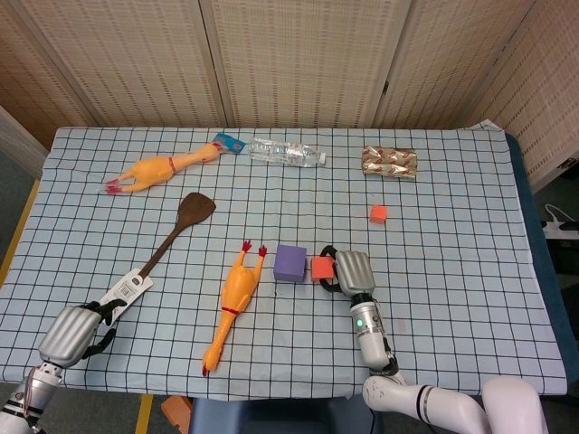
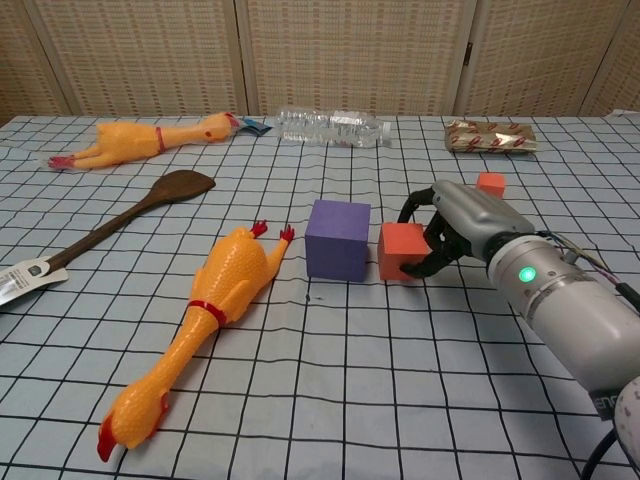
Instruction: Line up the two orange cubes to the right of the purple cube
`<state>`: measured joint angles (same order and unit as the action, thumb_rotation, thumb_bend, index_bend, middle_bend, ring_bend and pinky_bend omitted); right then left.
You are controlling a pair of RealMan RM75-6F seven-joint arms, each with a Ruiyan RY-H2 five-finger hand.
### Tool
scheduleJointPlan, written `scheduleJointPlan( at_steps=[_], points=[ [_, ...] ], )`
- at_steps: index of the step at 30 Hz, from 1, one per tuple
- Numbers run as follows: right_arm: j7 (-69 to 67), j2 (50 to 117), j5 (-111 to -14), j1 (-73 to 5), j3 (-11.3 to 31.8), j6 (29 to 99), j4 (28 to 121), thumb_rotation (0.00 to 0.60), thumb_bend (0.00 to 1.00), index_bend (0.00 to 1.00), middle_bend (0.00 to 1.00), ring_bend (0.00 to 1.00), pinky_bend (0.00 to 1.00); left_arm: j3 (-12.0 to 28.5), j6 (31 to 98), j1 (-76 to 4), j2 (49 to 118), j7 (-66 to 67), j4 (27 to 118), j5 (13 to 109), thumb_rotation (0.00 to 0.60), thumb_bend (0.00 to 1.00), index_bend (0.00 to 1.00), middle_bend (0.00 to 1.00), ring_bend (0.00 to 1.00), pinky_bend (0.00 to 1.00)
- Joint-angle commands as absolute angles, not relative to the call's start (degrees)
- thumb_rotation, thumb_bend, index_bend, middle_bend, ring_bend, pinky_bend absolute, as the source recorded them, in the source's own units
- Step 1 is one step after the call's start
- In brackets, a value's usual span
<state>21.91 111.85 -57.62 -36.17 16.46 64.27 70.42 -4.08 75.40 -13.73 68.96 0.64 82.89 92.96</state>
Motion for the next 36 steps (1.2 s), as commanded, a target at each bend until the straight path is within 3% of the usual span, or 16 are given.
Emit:
scheduleJointPlan(
  at_steps=[1,10,25,27,31,36],
  points=[
    [22.2,111.8,-57.5,-36.1,16.6,64.4,70.8,0.600,0.11,0.64,0.91,0.97,0.98,-4.2,75.5,-13.7,68.9,0.7,83.0,93.1,0.600,0.43,0.29,0.53,0.46,0.63],
    [23.5,111.4,-56.7,-36.0,16.4,63.6,70.9,0.600,0.11,0.63,0.91,0.97,0.98,-4.3,75.6,-13.7,68.9,1.0,83.2,93.5,0.600,0.43,0.29,0.53,0.46,0.63],
    [24.1,108.5,-56.4,-35.3,15.3,61.9,73.1,0.600,0.11,0.12,0.91,0.97,0.98,-4.6,75.5,-13.8,68.9,1.4,83.4,93.8,0.600,0.43,0.29,0.53,0.46,0.63],
    [24.2,107.3,-56.7,-34.9,14.9,62.2,74.5,0.600,0.11,0.08,0.91,0.97,0.98,-4.6,75.5,-13.9,68.9,1.4,83.4,93.8,0.600,0.43,0.29,0.53,0.46,0.63],
    [24.5,104.7,-57.1,-33.9,14.3,62.9,77.7,0.600,0.11,0.08,0.91,0.97,0.98,-4.6,75.3,-13.9,69.0,1.5,83.4,93.8,0.600,0.43,0.29,0.53,0.46,0.64],
    [23.8,101.4,-56.9,-32.5,13.0,62.4,81.6,0.600,0.11,0.15,0.91,0.97,0.98,-4.6,75.3,-13.8,69.0,1.8,83.5,93.5,0.600,0.43,0.29,0.53,0.46,0.63]
  ],
)
